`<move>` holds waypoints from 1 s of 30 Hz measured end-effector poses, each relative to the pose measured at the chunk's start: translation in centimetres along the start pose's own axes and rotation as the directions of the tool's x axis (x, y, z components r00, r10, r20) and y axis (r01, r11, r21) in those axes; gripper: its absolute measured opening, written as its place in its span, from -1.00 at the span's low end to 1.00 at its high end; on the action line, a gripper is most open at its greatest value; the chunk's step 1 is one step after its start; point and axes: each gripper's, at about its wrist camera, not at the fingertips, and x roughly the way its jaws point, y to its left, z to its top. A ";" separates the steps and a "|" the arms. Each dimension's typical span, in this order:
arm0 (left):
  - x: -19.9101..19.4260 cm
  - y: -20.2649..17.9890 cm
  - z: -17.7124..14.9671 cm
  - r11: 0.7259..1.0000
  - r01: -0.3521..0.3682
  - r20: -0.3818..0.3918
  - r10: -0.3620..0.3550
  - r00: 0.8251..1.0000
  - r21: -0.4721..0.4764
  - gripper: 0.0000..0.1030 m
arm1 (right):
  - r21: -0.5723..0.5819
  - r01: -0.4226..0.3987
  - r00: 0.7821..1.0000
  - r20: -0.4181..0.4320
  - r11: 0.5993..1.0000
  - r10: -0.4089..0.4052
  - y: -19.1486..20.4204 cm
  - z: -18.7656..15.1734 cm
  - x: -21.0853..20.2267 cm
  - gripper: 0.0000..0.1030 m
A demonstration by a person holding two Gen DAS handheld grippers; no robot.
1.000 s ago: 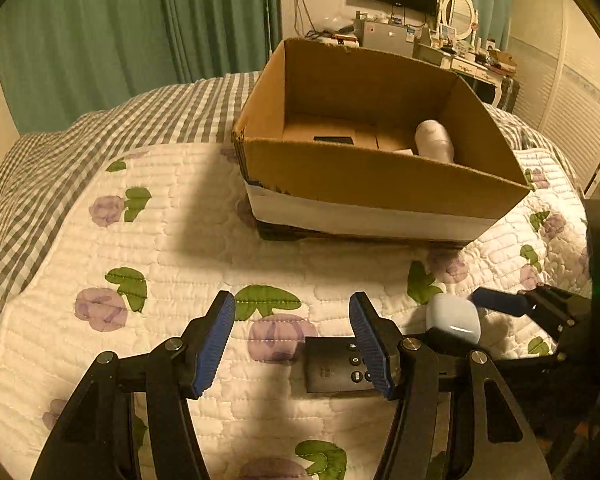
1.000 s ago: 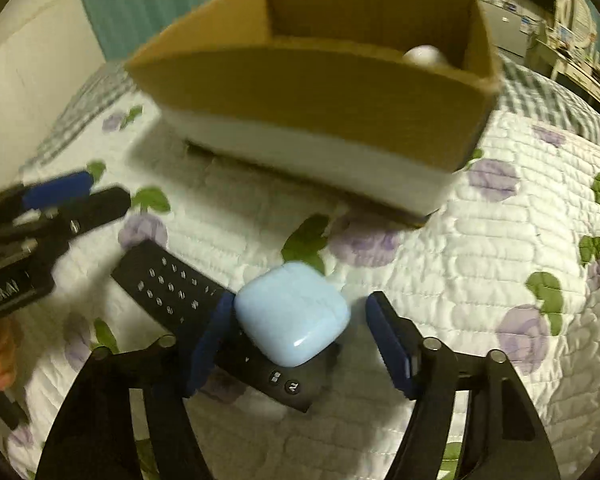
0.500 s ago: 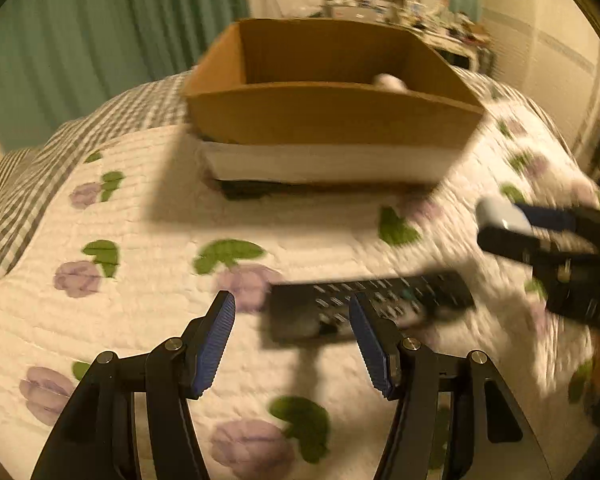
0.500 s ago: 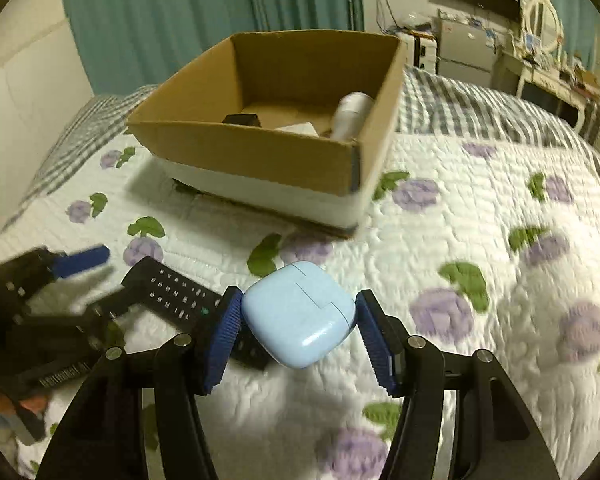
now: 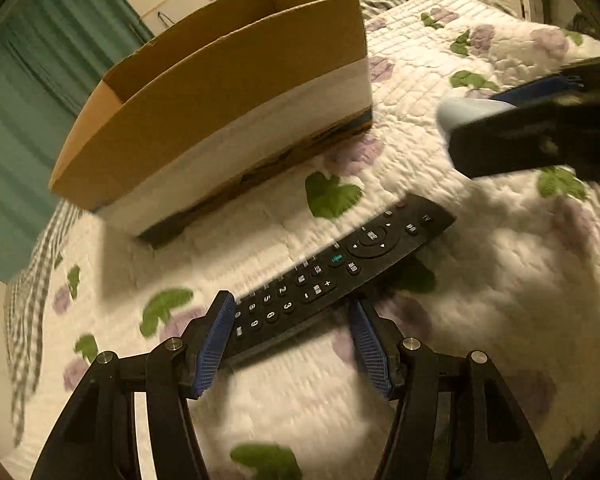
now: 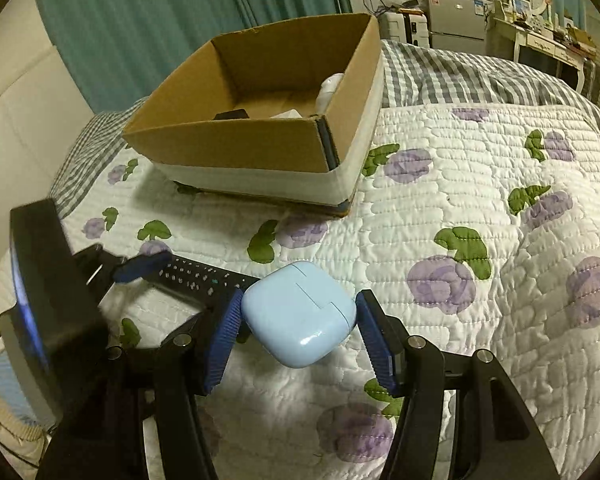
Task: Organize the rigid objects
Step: 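Grasp the black TV remote by its end with the left gripper, then lower the remote and earbud case into the box and open both grippers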
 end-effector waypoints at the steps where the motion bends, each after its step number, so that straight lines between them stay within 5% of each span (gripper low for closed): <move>1: 0.4 0.1 0.4 1.000 0.009 -0.004 -0.009 1.000 0.009 0.21 | 0.007 0.000 1.000 -0.003 1.000 0.000 -0.2 0.0 0.0 0.13; 7: 1.5 1.8 1.2 0.993 0.109 -0.012 -0.109 0.994 -0.043 0.12 | 0.016 0.005 1.000 -0.008 1.000 -0.005 -0.4 0.0 0.2 0.13; 9: 0.7 1.9 1.0 0.994 0.099 -0.003 -0.099 0.995 -0.044 -0.25 | 0.011 0.009 1.000 -0.004 1.000 -0.009 -0.3 0.0 0.1 0.13; 14: -2.4 3.0 0.6 0.975 0.181 0.038 -0.178 0.983 -0.127 -0.60 | 0.001 0.024 0.999 0.025 1.000 -0.024 -0.1 0.2 -0.9 0.13; 30: -13.4 8.2 1.8 0.928 0.231 0.280 -0.148 0.948 -0.291 -0.62 | -0.037 0.038 0.987 0.161 0.999 -0.031 1.5 2.1 -6.9 0.13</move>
